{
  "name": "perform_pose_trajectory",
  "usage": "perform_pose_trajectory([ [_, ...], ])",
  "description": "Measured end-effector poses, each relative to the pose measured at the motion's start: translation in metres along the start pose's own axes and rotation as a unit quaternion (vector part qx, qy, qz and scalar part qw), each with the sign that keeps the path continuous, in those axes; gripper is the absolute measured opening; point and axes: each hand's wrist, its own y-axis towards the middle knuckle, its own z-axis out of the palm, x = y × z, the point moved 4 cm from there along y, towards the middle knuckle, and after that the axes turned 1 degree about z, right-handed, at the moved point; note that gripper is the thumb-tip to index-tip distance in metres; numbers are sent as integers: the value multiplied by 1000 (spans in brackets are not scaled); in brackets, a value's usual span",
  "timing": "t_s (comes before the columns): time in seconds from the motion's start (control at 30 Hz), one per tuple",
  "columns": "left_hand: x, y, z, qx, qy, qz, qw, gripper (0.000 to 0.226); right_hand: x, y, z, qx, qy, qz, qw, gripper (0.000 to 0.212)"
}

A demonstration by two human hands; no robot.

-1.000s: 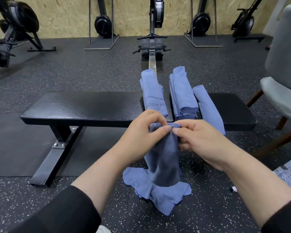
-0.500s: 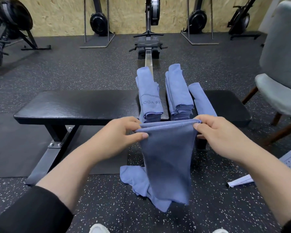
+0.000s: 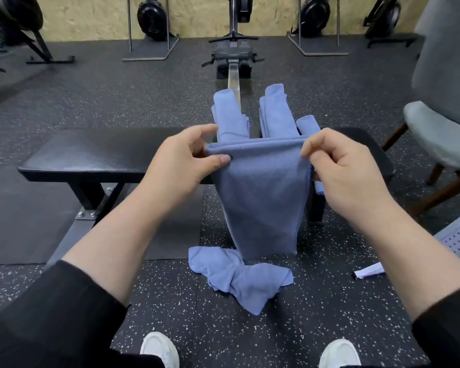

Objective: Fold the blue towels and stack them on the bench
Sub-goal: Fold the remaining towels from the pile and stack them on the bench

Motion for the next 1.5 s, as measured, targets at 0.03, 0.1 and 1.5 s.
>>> perform_pose_trajectory([
  [0.03, -2, 0, -1, -9, 10, -6, 1000, 20, 0, 1, 1, -13, 8, 2, 1000, 29],
  [0.1, -2, 0, 1, -11, -7, -43, 999, 5, -4, 2, 5, -28, 40, 23, 999, 23],
  [1.5, 14, 28, 34, -27, -233, -90, 968, 28, -31, 17, 102, 154, 229, 121, 954, 31],
])
